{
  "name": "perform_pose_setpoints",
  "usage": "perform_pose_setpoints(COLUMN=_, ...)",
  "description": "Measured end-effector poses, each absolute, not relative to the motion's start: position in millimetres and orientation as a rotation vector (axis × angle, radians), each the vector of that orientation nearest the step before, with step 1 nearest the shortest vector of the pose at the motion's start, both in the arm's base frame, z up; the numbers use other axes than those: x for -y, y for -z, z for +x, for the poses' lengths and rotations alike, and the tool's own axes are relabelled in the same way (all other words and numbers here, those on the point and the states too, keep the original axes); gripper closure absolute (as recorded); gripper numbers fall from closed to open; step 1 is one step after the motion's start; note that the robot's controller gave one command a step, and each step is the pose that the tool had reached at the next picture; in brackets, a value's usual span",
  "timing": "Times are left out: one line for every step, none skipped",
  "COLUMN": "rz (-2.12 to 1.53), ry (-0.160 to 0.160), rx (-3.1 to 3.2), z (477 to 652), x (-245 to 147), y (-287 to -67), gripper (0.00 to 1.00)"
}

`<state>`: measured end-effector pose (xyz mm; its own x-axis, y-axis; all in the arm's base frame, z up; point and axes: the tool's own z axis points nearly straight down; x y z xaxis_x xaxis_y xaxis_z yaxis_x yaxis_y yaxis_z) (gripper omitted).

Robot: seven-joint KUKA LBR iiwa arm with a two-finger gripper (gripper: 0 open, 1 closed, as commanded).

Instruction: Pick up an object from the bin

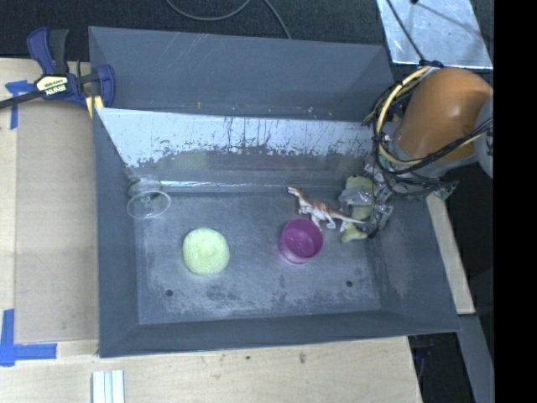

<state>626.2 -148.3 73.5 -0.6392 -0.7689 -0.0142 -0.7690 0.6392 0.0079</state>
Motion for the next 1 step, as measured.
perform_pose_setpoints(rz=-1.354, ry=-0.022, rx=-2.824, z=627.0, x=148.1, y=-73.4, gripper=1.0)
